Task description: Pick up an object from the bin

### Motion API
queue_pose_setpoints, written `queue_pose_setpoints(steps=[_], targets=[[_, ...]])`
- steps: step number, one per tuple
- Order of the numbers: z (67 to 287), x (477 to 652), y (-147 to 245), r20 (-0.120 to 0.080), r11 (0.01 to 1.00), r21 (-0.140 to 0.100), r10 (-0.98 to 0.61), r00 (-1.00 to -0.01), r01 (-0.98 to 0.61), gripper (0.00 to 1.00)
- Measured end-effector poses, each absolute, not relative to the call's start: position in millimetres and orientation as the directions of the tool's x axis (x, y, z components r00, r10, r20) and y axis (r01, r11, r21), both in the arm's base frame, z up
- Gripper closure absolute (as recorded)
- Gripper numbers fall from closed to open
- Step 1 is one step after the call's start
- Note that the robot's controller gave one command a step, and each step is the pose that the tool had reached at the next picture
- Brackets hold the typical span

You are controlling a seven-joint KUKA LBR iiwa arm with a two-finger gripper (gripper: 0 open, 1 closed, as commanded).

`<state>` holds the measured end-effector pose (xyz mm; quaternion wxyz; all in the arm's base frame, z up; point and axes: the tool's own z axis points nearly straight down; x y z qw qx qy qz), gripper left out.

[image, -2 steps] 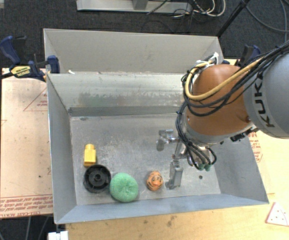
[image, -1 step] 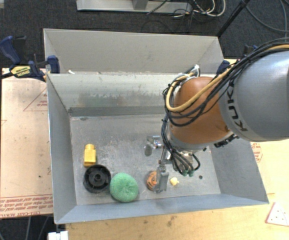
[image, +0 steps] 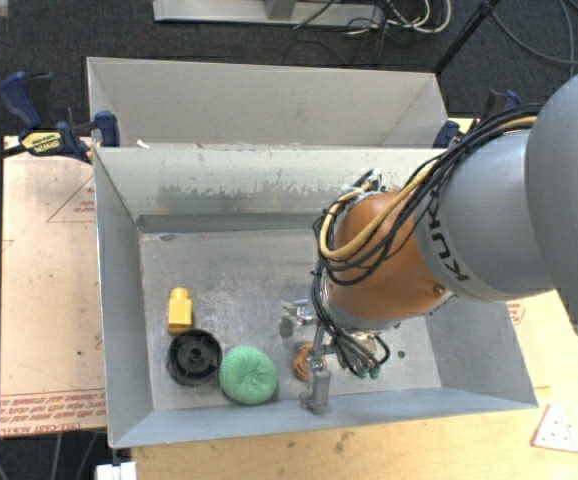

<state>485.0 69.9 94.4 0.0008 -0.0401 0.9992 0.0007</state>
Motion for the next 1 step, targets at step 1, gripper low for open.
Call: queue_pose_setpoints(steps=[1], targets=[[88.6,489.4,10.1,-0.003,0.998,0.002,-0.070,-0.998,-0.070,0.00]])
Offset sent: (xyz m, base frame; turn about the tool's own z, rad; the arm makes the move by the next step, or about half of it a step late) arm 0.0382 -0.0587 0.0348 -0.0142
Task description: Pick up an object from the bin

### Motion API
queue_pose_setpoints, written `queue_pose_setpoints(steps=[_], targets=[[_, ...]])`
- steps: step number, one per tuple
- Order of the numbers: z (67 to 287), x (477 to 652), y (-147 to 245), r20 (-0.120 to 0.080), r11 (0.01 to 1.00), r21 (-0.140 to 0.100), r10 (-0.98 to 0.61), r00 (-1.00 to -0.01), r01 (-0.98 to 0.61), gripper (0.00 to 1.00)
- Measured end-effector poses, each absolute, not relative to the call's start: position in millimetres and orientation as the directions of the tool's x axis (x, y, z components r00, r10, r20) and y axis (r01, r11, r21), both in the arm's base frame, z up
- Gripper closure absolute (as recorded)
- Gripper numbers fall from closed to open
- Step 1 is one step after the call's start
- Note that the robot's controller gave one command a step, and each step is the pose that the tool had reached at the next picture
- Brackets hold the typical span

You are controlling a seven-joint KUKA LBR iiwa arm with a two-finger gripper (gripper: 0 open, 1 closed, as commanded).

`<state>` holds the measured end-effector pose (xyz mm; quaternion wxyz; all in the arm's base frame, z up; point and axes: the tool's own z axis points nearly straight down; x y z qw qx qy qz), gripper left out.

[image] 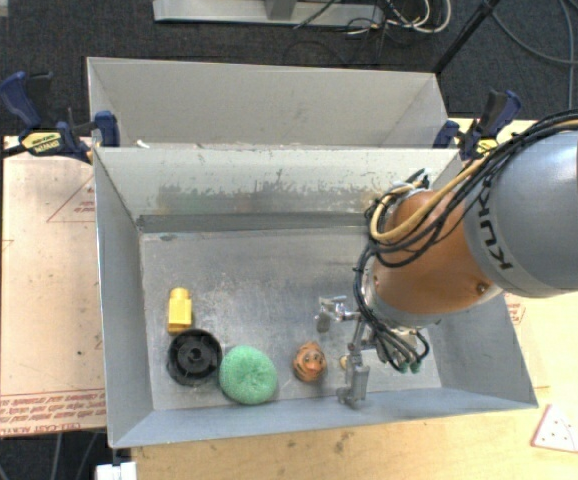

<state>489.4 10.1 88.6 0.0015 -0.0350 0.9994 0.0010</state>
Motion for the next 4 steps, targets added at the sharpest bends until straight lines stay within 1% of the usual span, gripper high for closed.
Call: queue_pose_setpoints(steps=[1,2,3,4], targets=[[113,510.9,-11,0.001,0.997,-0.004,-0.074,-0.997,-0.074,0.00],[97,515.2,29,-0.009,0.980,-0.001,-0.200,-0.980,-0.200,0.00],[77,505.6,58,0.001,0.943,0.003,-0.332,-0.943,-0.332,1.00],[77,505.6,58,0.001,0.943,0.003,-0.331,-0.943,-0.331,1.00]])
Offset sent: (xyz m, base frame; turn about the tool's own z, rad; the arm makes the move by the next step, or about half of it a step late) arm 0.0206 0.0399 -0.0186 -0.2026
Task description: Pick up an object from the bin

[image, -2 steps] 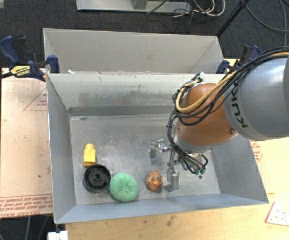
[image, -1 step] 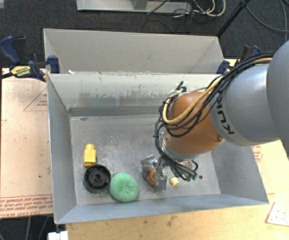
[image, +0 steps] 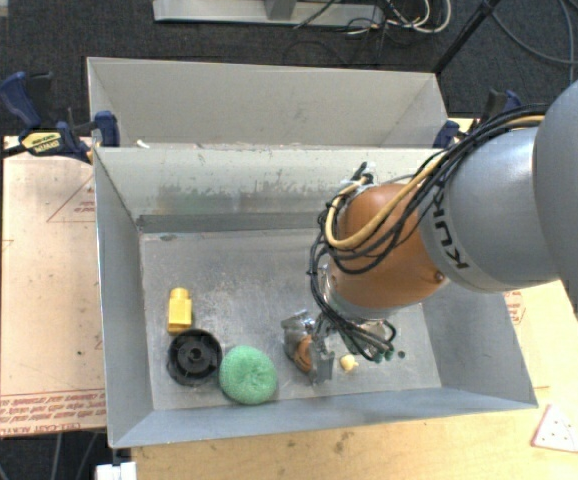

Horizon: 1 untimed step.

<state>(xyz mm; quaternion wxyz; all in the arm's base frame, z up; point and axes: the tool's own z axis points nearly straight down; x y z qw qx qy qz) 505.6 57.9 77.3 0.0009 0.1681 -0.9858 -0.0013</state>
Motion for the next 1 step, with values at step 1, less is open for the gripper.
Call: queue_pose_setpoints(steps=[1], targets=[[108.2,494.1,74.7,0.010,0.939,0.002,-0.343,-0.939,-0.343,1.00]])
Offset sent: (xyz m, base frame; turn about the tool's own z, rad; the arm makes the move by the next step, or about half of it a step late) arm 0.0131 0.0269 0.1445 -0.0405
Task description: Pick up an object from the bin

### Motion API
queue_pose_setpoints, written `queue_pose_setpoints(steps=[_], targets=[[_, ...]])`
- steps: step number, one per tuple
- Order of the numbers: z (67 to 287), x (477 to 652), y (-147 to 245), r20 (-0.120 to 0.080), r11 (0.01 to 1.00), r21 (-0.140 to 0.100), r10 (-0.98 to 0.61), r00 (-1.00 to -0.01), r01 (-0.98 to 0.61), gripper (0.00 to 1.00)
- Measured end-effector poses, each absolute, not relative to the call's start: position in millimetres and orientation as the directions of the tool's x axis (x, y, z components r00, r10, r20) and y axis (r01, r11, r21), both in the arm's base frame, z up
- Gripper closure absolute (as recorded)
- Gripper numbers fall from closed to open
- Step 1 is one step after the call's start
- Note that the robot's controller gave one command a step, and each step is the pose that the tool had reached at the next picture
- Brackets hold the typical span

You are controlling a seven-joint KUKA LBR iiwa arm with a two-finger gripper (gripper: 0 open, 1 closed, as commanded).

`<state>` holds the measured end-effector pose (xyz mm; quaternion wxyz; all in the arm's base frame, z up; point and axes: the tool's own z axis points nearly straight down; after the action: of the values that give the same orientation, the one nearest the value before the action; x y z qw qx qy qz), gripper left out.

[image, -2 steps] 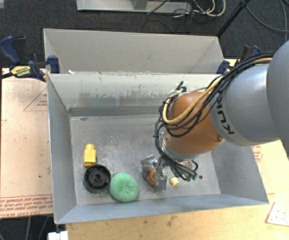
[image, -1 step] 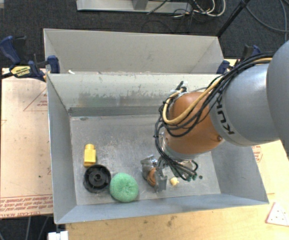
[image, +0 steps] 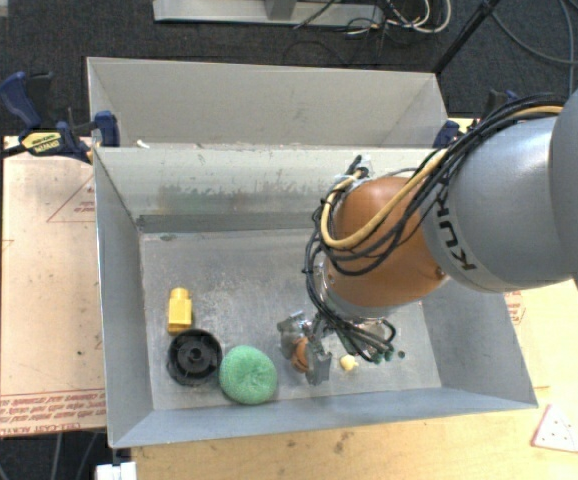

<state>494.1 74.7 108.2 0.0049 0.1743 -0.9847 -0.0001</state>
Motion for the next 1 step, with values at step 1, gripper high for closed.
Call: queue_pose_setpoints(steps=[1], targets=[[221.7,519.4,85.4,-0.002,0.930,0.001,-0.367,-0.930,-0.367,1.00]])
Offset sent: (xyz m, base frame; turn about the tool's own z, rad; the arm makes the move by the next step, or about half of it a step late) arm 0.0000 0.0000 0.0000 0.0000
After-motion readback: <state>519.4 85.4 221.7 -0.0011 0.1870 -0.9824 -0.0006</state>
